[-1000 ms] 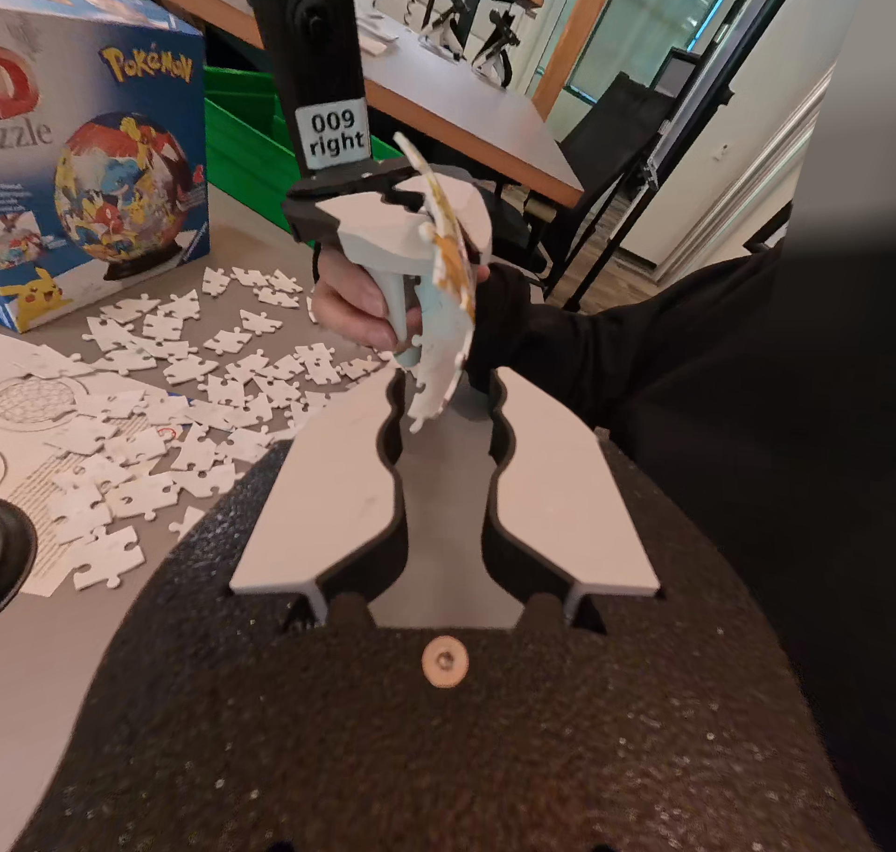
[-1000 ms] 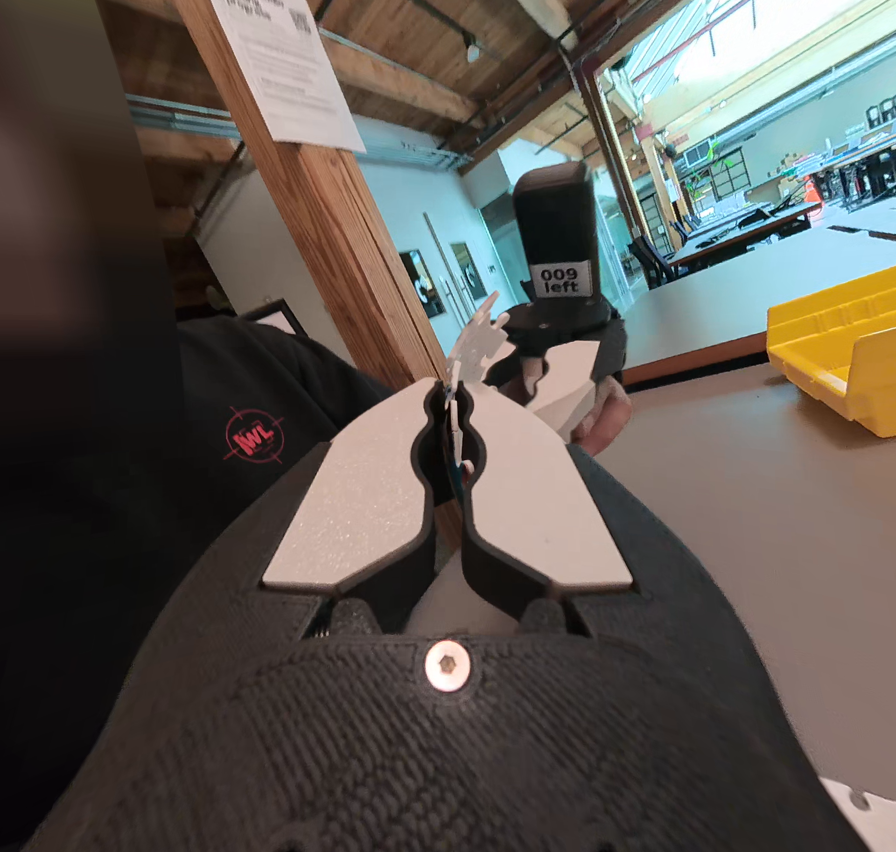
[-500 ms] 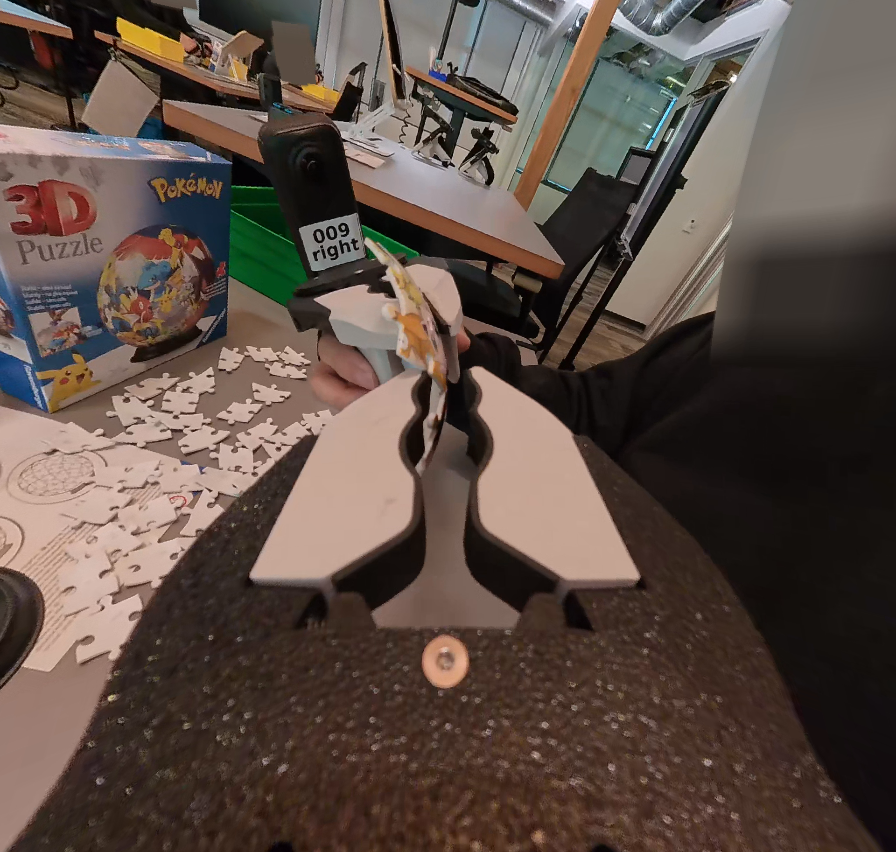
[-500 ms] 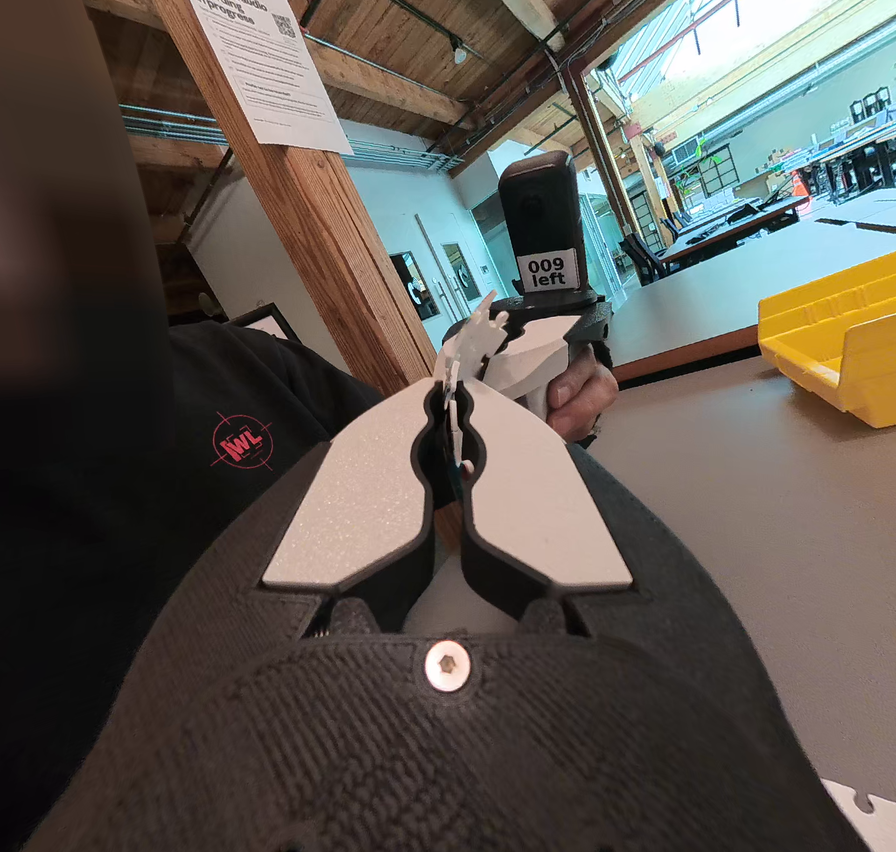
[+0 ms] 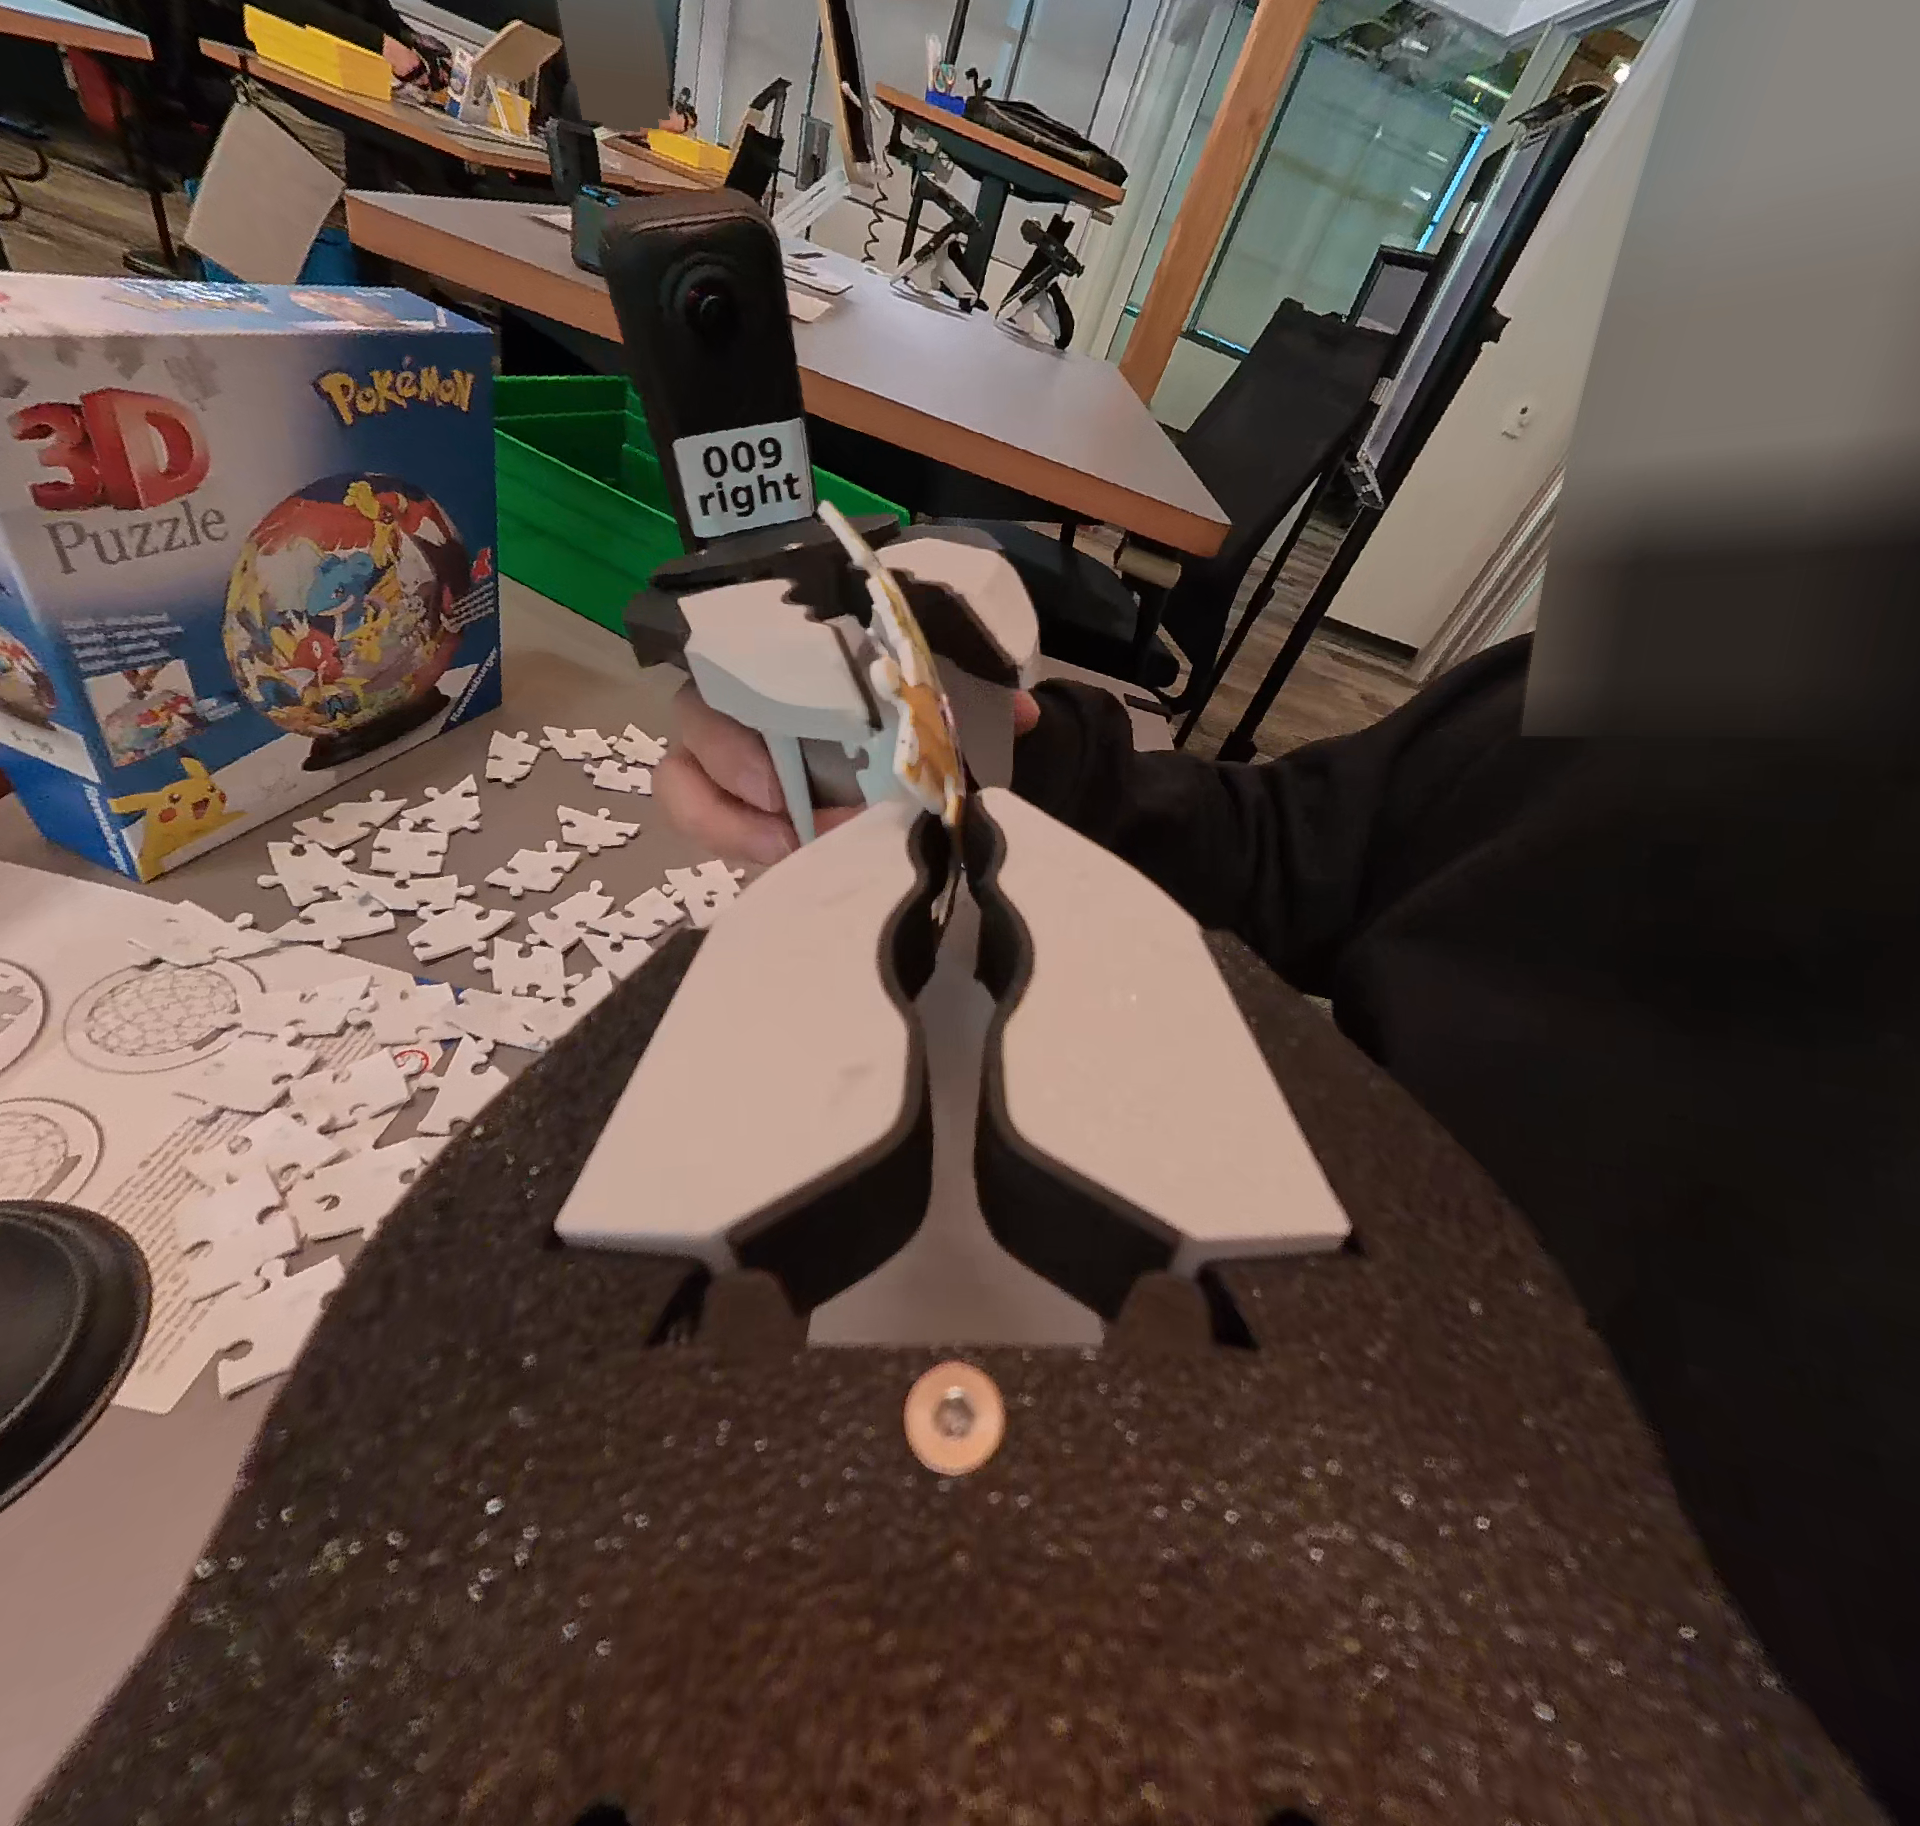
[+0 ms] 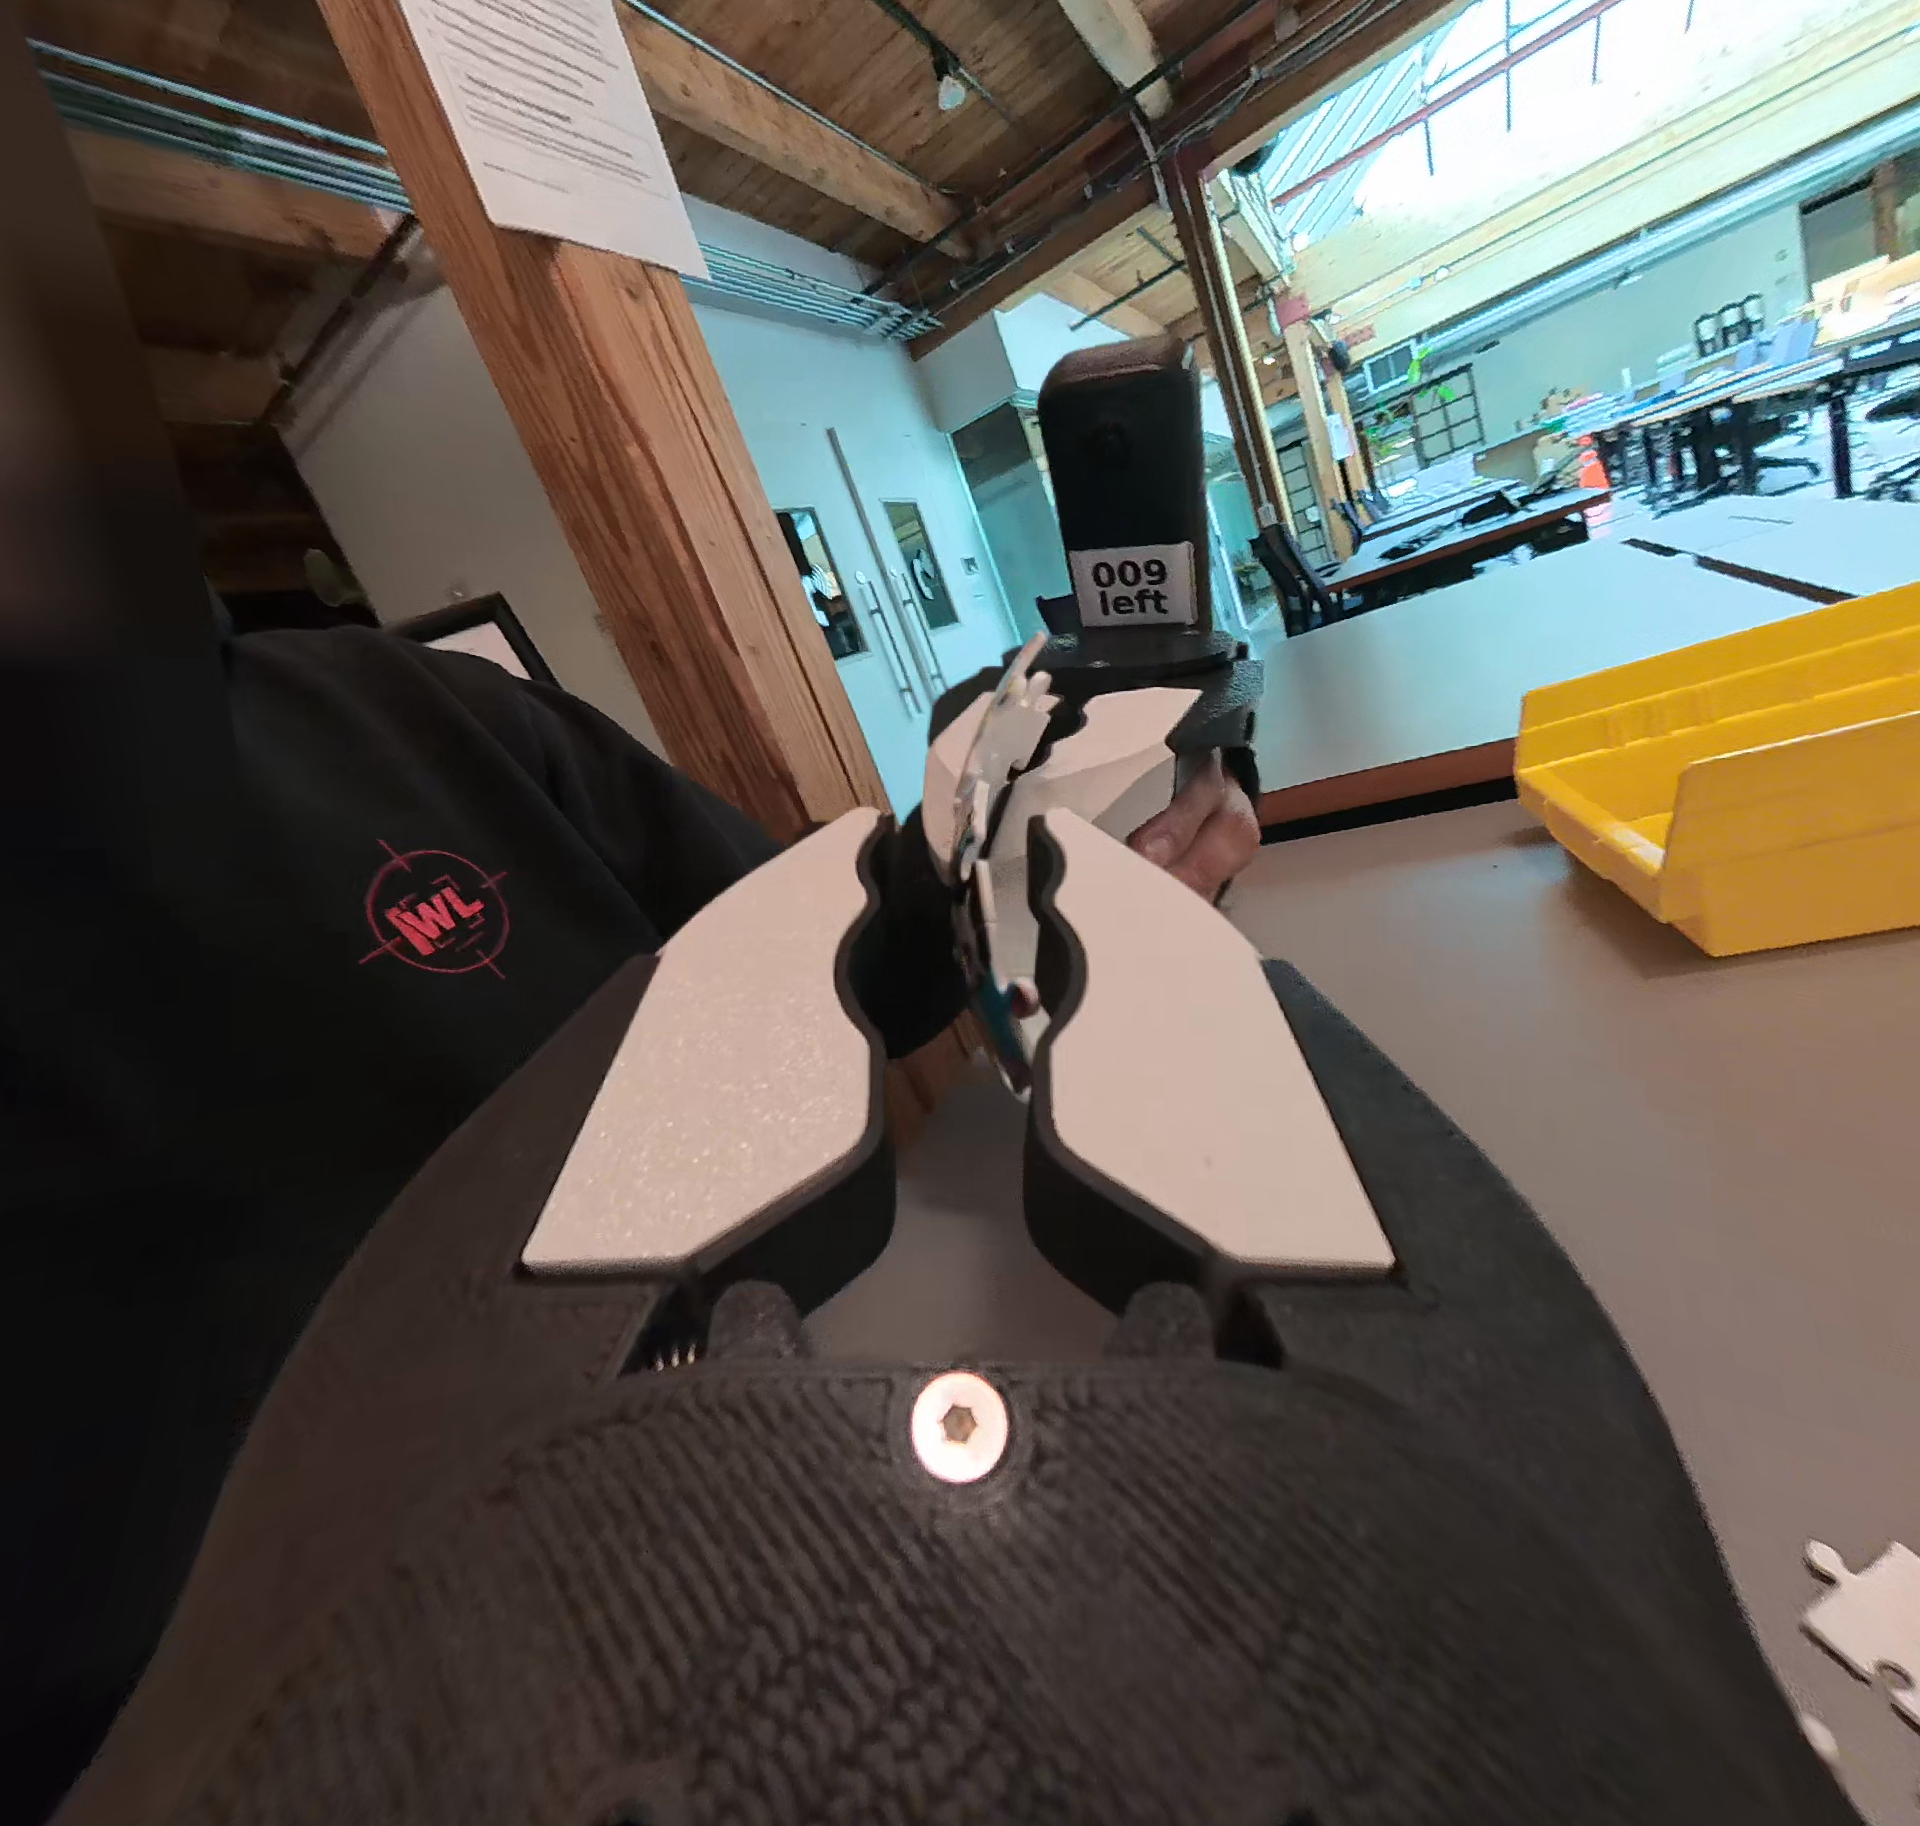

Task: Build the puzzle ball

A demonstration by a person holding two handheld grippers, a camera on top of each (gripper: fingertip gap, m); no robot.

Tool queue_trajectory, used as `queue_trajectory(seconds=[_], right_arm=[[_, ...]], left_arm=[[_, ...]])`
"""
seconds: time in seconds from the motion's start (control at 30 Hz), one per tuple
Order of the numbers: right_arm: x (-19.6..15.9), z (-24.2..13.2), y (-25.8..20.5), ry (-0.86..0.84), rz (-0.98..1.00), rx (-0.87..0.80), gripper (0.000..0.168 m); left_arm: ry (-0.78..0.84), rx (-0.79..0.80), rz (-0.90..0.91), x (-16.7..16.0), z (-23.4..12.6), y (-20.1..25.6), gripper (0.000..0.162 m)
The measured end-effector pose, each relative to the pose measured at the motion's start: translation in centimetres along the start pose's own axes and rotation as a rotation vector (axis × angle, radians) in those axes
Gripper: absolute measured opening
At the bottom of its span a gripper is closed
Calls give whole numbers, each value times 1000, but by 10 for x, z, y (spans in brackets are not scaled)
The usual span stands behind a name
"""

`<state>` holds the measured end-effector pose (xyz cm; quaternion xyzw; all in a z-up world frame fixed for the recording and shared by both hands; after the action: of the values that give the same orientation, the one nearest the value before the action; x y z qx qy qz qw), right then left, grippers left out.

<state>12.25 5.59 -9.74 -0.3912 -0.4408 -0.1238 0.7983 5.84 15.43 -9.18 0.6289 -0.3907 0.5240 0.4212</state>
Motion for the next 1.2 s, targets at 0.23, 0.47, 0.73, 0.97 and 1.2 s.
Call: queue_trajectory(seconds=[0.23,0.47,0.73,0.97,1.2], right_arm=[[0,-4,-2,-52,-42,-63,18],[-4,-10,-6,-141,-60,-101,10],[-7,-7,-6,-174,-14,-62,3],[-7,-6,-4,-156,57,-49,3],[-9,-6,0,-166,12,-130,36]], left_arm=[[-111,24,78,-4,6,2,1],[-192,-9,87,-7,6,3,2],[-238,-47,83,-10,8,4,2],[-244,-72,73,-7,7,5,2],[-383,-63,109,-14,9,5,2]])
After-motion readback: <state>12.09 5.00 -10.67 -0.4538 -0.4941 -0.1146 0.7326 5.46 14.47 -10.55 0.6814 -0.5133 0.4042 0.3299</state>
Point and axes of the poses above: each gripper's, where its closed fingertips meet, z out along the fingers, x out of its top, y = z × x across the jaws, the point moved 6 cm from there along -z, back along the fingers, and after that the axes turned 11 degrees about z, right-handed, at the moved point
